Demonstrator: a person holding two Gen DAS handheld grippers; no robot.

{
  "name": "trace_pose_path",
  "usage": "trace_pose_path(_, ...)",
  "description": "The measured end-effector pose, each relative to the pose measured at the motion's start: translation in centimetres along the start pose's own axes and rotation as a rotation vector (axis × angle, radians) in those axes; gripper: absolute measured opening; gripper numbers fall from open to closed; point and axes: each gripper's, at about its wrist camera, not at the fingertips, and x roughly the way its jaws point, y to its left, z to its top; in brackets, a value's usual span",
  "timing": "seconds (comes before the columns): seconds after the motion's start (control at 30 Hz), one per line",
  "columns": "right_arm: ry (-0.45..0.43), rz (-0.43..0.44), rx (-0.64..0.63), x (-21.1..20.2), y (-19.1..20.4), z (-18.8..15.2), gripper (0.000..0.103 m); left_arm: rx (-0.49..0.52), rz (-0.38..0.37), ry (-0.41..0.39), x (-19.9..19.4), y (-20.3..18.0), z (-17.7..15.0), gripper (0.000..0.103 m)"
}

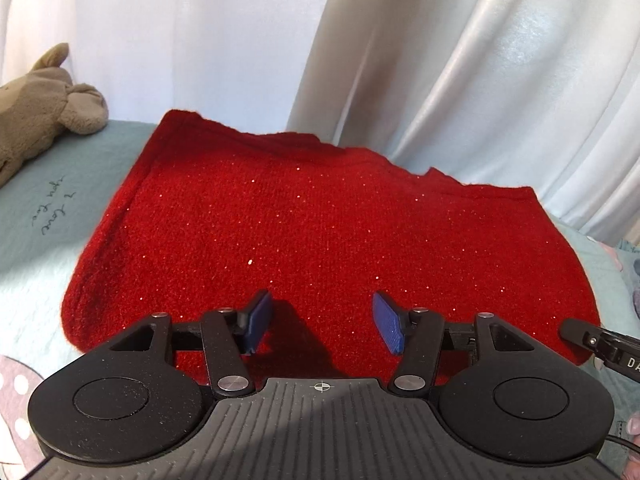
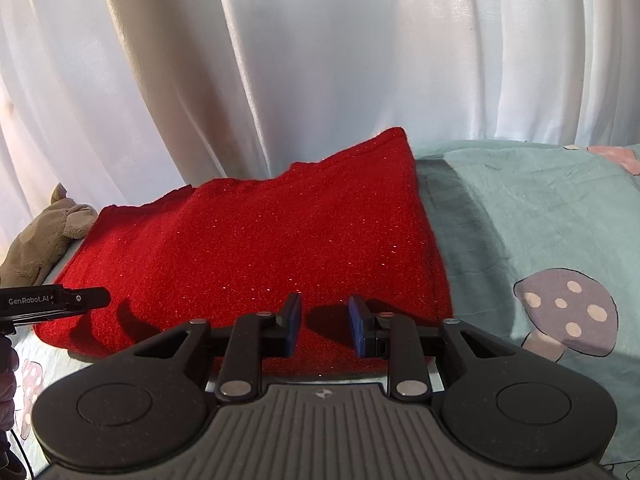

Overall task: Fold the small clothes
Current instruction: 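Open both grippers and release the folded cardigan onto the sheet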

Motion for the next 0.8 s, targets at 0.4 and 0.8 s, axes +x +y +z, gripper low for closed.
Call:
trace_pose_path(0.4, 0.010, 0.005, -0.240, 3.6, 4.3, -0.1, 0.032, 0.020, 0.041, -0.009, 1.9, 1.3, 0.3, 0.064)
trace_pose_path(0.8, -0.075, -0.218, -0.178, 0.6, -0.1, -0.2, 0.035, -0.183, 0.238, -0.062, -0.4, 12.8, 2.5, 0.073)
